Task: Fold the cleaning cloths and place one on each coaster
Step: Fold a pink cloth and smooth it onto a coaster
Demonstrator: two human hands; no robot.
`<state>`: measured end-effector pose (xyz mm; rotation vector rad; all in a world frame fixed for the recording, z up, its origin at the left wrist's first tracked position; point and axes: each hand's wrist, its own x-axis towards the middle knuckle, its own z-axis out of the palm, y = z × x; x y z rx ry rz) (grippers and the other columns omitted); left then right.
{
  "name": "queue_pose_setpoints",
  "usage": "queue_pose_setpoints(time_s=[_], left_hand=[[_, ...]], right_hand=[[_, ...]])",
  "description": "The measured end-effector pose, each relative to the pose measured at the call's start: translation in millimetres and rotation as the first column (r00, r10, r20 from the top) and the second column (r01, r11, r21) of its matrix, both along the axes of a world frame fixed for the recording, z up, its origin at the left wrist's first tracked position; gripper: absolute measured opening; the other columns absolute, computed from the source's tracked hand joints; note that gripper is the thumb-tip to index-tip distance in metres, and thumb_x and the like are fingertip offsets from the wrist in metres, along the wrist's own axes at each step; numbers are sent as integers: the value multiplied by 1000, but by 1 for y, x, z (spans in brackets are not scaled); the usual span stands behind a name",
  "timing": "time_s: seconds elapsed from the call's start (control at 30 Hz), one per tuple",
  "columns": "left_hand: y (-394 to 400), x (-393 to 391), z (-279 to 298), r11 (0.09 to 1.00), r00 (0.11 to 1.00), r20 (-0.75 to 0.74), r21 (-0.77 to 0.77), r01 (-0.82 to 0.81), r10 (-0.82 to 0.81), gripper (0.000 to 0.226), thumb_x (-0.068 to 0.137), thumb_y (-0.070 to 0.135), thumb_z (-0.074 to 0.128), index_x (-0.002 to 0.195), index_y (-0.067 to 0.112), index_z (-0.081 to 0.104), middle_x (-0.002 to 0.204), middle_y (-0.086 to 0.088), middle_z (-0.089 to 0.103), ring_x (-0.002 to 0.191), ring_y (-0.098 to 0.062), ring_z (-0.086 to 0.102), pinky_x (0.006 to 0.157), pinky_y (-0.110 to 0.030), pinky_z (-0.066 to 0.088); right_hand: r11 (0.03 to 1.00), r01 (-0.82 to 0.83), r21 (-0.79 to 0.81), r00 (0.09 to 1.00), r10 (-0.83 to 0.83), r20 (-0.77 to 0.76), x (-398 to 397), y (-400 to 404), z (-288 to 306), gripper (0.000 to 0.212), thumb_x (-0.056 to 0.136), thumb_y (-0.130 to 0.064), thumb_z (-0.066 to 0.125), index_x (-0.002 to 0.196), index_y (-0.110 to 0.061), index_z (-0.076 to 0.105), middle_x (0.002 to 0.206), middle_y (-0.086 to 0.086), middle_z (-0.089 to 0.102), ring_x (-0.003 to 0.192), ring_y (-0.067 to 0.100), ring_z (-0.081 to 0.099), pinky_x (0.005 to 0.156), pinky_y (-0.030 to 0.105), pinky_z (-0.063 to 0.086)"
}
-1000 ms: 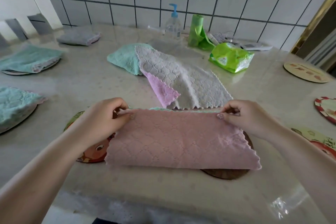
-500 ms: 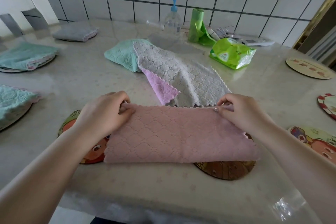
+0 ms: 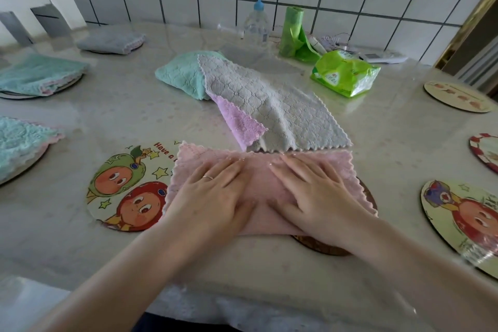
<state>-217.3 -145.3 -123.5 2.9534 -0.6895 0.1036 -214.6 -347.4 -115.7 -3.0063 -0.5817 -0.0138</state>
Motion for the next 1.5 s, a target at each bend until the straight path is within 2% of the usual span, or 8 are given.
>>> queue_pose_setpoints(time_s=[0.1,0.27,0.4,0.5,0.67,1.1,1.33,1.5], left_hand=[[16,0,1,997,997,-45,46,-57,59,89,75,72,-10,149,26,7,156,8,0,144,-10,-1,112,-32,-10],[45,-6,4,986,984,-87,68,-151,156,98,63,75,-22,148,28,-4,152,12,-15,134,-4,-23,114,-40,-10],[53,-14,11,995,995,23,21,-101,101,79,82,68,11,140,21,38,150,1,33,140,-13,22,113,-50,9],[37,-26,17,987,989,112,-112,113,-100,45,86,51,40,120,29,59,122,13,60,118,-7,52,114,-44,21],[7,-42,8,920,948,135,-234,314,-289,23,83,40,54,104,37,63,95,19,60,90,-2,56,100,-33,40],[4,-41,2,917,961,211,-317,240,-179,12,80,25,53,77,29,64,80,15,59,76,-8,56,69,-30,49],[25,-49,17,873,944,329,-448,190,-36,7,81,23,63,82,29,67,75,17,52,71,-4,51,75,-26,41],[59,-62,29,698,972,178,-715,21,154,10,85,29,49,89,28,58,54,15,50,50,-2,51,49,-20,41]], right_hand=[[997,50,-53,999,-50,-3,-5,-21,0,93,70,-81,-9,146,-35,16,157,-3,12,145,15,6,117,40,5],[983,149,-109,981,-161,-107,-15,-55,0,102,55,-83,-26,145,-42,-4,156,-11,-11,141,4,-14,116,43,0],[984,144,-102,984,-153,-92,-9,-55,11,111,53,-88,-18,146,-37,13,156,-12,5,143,8,1,117,45,7],[993,46,112,999,-45,-12,11,-37,22,79,76,-74,21,136,-27,46,141,-11,42,132,13,36,112,39,25],[974,-27,223,996,46,-82,51,2,26,28,93,-21,47,116,-22,64,104,-10,56,93,6,53,81,24,39],[994,-42,104,951,72,-301,80,22,42,15,83,-36,61,90,-23,63,78,-13,57,76,10,56,61,24,41],[821,-34,570,928,238,-287,72,18,52,11,89,-19,57,81,-24,53,63,-4,52,53,7,42,51,20,36],[658,-7,753,878,365,-310,67,37,74,15,79,-24,58,84,-37,55,67,-9,54,61,9,46,56,27,36]])
